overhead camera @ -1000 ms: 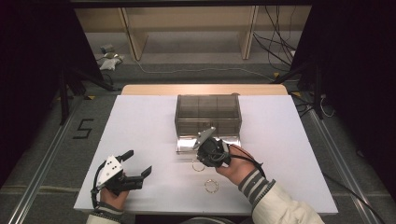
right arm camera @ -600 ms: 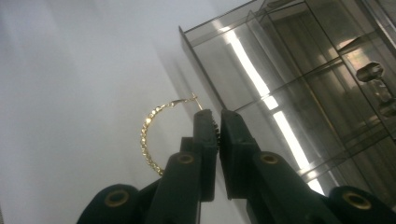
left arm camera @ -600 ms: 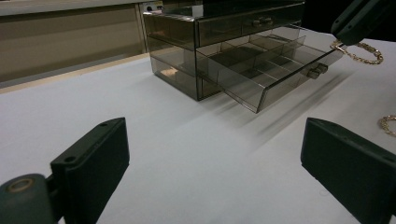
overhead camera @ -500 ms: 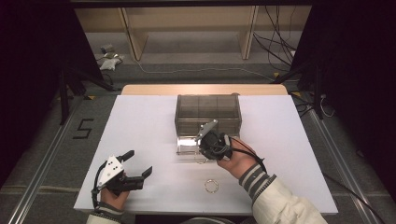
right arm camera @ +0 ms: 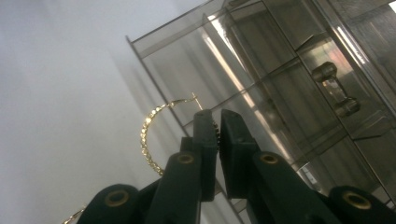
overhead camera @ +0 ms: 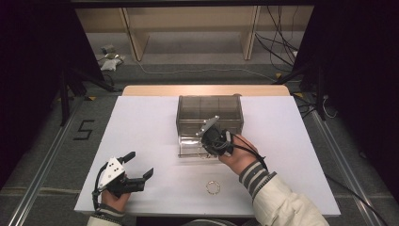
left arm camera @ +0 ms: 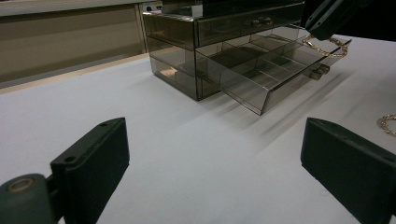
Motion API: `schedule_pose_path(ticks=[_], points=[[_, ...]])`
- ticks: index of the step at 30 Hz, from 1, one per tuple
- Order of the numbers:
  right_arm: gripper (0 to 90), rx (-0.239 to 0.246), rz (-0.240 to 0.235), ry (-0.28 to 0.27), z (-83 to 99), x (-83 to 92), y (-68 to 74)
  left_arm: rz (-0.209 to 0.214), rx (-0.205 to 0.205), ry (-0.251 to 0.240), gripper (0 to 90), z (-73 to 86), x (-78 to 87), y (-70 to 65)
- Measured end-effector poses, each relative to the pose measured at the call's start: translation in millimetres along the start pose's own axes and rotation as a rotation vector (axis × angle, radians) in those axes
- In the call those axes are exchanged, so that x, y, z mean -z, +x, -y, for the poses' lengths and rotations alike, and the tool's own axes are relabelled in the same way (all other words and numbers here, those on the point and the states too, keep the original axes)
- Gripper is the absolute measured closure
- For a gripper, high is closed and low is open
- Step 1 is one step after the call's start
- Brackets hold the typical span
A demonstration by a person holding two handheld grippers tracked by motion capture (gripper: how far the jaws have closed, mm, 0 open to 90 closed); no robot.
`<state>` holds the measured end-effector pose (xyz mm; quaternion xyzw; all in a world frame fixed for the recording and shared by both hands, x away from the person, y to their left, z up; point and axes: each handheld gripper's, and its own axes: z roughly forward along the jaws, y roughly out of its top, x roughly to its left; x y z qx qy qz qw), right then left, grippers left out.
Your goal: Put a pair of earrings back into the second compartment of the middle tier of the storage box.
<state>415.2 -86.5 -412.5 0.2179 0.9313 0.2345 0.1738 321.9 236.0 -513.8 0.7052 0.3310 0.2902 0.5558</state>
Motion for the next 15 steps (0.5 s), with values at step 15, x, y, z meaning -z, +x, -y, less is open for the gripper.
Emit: schedule_pose_path(ticks=[15], points=[[85.8,-0.016,0.053,0.040,0.4,-12.2,-8.4,0.001,0.000,-0.001,7.6,0.0,0.2,0.0]])
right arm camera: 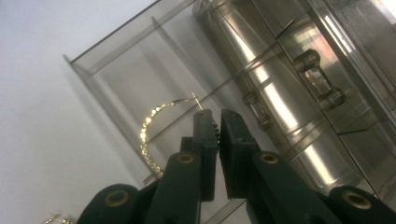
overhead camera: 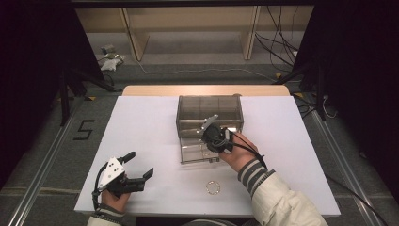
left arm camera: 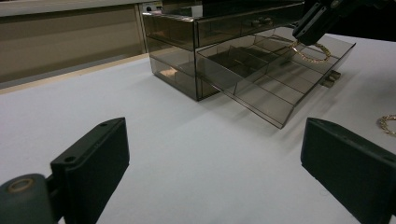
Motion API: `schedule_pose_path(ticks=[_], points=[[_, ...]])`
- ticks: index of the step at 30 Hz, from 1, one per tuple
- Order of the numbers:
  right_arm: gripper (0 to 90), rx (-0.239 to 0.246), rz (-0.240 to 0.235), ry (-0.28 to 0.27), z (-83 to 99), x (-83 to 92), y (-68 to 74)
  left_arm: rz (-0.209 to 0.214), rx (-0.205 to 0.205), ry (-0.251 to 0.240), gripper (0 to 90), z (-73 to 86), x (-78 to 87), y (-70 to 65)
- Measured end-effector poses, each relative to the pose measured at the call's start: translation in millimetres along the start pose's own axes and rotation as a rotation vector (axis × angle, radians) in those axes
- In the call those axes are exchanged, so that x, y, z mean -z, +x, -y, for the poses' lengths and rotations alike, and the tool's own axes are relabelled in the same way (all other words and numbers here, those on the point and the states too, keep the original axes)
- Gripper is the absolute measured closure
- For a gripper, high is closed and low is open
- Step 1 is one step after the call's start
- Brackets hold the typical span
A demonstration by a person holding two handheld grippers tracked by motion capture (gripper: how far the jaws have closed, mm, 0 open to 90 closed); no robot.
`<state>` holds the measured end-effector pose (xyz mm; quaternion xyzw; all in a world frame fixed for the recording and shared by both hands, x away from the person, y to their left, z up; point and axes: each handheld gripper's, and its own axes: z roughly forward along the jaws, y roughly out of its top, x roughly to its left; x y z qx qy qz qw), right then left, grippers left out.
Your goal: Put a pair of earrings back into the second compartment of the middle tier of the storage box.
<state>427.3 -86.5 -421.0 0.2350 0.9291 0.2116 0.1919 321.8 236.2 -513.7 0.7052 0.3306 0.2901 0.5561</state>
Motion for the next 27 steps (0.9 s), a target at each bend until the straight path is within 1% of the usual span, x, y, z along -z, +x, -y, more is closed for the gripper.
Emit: schedule_pose_path(ticks=[13,22,27], points=[[85.7,0.028,0.029,0.059,3.6,-11.3,-0.6,0.000,0.001,-0.001,7.6,0.1,0.0,0.0],[85.7,0.037,0.028,0.091,7.0,-18.5,-0.3,-0.002,0.001,-0.001,7.6,0.0,-0.1,0.0],[85.6,0.040,0.023,0.118,7.4,-24.0,1.7,-0.002,0.001,0.000,7.6,0.0,0.1,0.1]])
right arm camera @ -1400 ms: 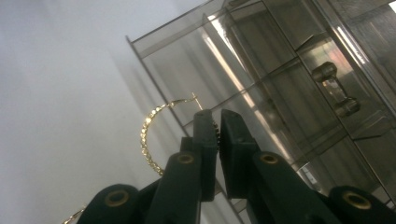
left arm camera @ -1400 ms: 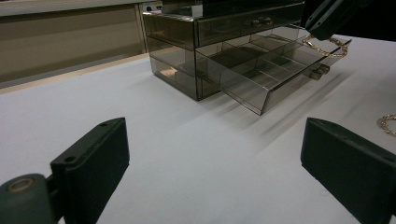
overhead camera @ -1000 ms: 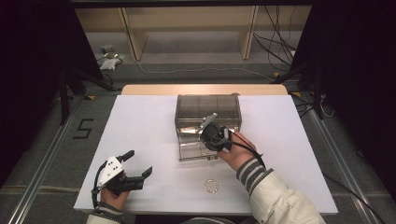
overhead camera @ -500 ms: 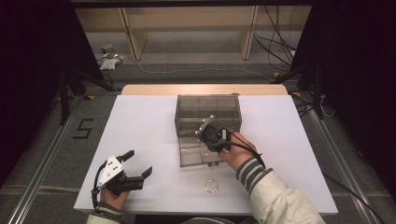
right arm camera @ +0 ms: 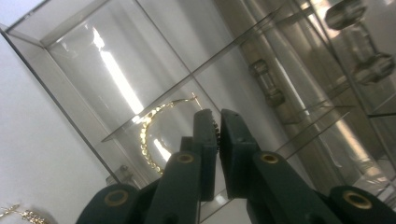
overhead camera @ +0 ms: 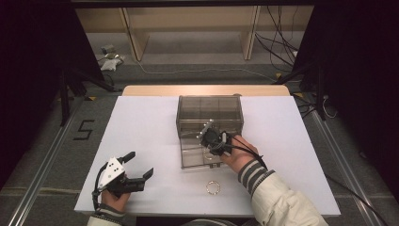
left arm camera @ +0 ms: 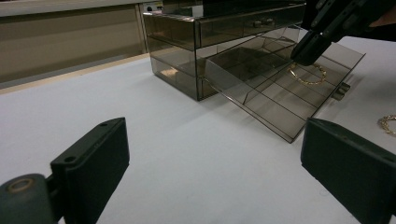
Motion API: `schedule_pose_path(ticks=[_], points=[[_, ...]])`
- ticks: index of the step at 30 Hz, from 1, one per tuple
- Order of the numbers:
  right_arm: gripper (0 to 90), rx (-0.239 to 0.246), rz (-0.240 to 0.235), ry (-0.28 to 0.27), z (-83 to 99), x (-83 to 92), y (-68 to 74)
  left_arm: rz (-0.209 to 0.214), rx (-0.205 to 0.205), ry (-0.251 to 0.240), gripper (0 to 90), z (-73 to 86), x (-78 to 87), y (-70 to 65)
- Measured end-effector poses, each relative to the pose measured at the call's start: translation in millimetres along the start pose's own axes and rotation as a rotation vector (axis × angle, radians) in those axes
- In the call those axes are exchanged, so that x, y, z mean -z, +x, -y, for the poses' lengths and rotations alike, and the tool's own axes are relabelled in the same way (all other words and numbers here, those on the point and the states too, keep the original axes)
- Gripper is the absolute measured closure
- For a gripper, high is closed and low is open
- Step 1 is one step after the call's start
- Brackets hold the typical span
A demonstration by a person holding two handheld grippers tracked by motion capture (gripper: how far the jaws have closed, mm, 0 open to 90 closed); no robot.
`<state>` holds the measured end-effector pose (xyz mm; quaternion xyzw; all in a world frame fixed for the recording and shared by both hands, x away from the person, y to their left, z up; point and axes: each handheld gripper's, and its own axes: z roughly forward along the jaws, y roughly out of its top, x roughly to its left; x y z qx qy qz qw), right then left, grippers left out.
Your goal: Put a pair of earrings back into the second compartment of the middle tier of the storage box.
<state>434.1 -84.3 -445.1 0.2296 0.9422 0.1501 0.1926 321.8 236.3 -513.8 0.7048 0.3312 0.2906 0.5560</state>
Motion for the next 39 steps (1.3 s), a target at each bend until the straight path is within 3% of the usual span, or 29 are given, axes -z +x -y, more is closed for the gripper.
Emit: schedule_pose_path(ticks=[19,26,39], points=[[84.7,0.003,-0.038,0.032,-0.3,-7.9,2.3,0.000,0.000,0.000,7.6,0.0,-0.2,-0.1],[79.7,0.003,-0.047,0.009,0.4,-6.0,1.3,0.002,0.000,0.000,7.6,0.1,-0.1,0.1],[78.2,0.008,-0.071,-0.053,4.8,15.5,5.8,0.000,-0.003,0.000,7.6,0.0,-0.5,-0.2]])
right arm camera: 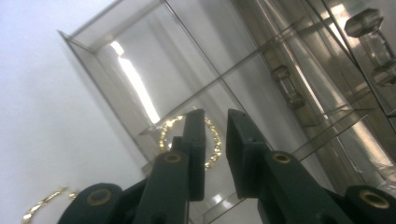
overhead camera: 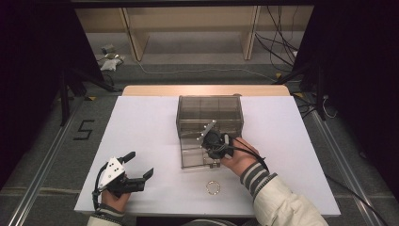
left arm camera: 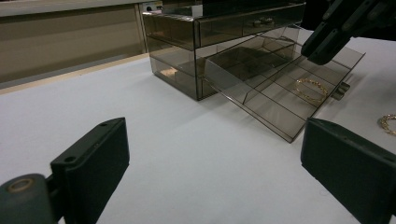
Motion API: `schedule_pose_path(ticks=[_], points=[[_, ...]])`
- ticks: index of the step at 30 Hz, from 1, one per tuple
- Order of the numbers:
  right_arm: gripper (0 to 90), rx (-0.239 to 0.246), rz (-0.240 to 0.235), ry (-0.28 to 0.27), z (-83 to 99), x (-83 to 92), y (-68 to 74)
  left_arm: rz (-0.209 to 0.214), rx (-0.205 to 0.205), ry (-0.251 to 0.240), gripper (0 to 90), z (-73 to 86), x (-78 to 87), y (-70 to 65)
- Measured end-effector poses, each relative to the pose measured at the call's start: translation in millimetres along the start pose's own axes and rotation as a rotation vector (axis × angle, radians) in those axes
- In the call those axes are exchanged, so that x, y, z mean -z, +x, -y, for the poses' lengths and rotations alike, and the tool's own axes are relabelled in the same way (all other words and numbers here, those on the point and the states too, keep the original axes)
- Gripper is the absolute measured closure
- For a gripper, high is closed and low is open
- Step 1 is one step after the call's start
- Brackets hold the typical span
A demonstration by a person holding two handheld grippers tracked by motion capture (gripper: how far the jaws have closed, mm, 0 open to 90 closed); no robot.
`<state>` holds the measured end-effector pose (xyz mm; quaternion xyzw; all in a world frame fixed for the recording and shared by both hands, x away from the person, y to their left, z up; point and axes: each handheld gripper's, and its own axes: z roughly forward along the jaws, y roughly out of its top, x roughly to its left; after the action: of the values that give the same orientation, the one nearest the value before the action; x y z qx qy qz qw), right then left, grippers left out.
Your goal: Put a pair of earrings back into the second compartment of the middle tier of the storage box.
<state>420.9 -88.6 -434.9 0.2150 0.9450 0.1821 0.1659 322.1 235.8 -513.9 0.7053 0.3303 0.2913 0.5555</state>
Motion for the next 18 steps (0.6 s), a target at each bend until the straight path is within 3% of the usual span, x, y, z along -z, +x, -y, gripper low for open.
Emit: schedule_pose_path(ticks=[12,18], points=[[76.3,0.010,-0.047,-0.055,6.9,23.8,13.5,0.001,-0.001,0.001,7.6,0.0,-0.2,-0.3],[74.2,-0.001,-0.104,-0.068,13.0,29.0,17.7,-0.001,-0.002,0.002,7.6,0.0,-0.2,-0.2]])
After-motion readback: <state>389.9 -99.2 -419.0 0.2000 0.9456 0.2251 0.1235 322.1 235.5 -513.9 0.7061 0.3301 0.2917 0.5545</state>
